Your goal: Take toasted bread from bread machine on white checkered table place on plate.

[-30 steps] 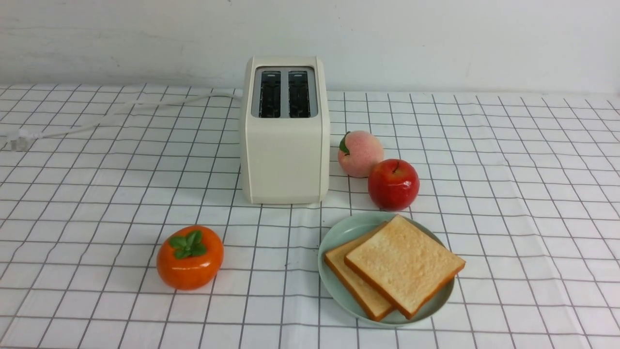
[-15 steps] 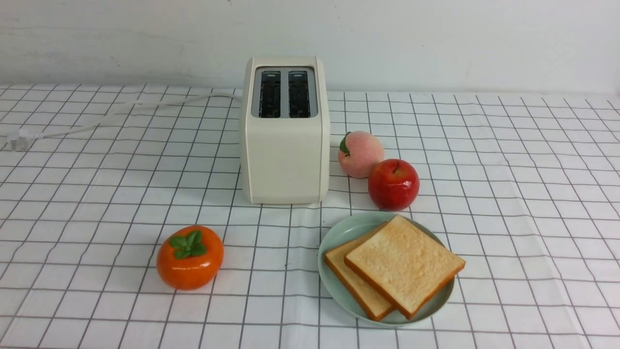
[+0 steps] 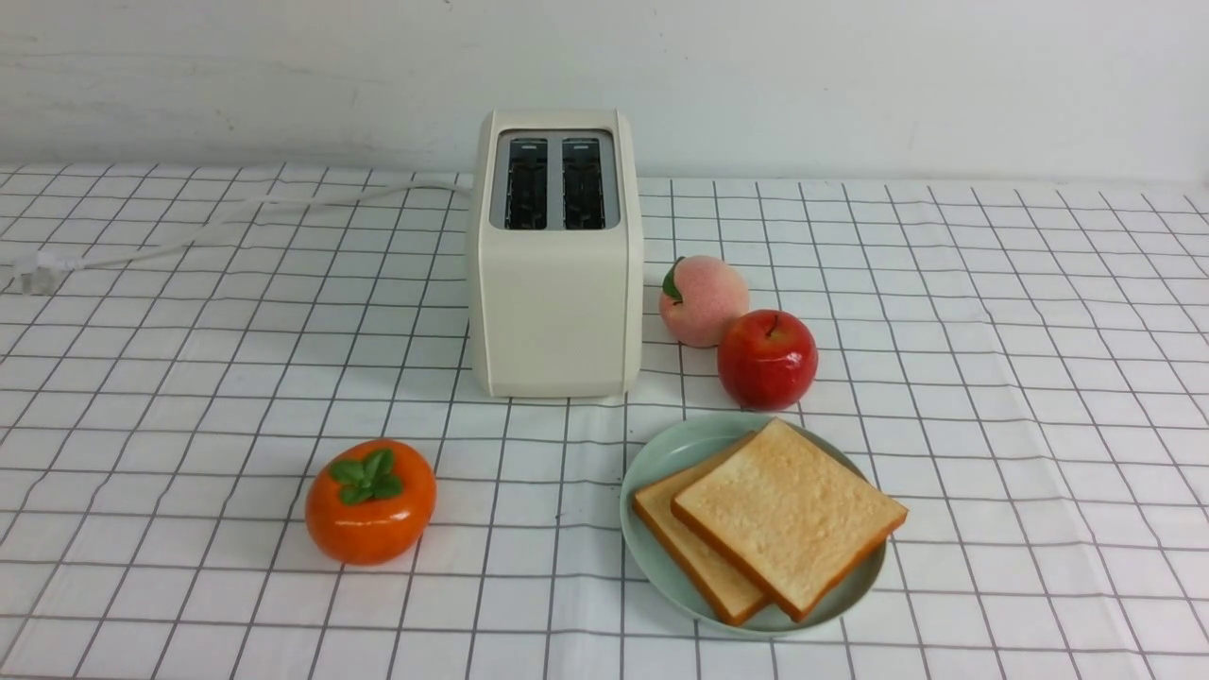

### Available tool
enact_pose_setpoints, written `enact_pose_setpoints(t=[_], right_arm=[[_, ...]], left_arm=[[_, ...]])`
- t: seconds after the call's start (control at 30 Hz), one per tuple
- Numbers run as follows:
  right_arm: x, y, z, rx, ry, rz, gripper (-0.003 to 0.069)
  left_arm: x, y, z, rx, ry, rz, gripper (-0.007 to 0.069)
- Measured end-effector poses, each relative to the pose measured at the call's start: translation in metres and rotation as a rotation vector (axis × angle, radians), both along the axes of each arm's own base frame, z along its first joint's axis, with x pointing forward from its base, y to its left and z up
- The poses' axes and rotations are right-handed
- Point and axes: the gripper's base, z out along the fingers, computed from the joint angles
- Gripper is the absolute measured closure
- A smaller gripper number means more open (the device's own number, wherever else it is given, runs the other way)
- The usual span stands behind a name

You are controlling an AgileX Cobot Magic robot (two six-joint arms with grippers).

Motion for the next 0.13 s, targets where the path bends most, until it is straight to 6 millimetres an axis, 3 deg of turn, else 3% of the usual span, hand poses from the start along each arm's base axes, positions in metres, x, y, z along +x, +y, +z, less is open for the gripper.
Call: enact_pose_setpoints(t=[0.13], right_arm=[[0.0,0.0,0.0,0.0,0.0,0.0,0.0617]], left_arm=[[0.0,0.0,0.0,0.0,0.0,0.0,0.0637]])
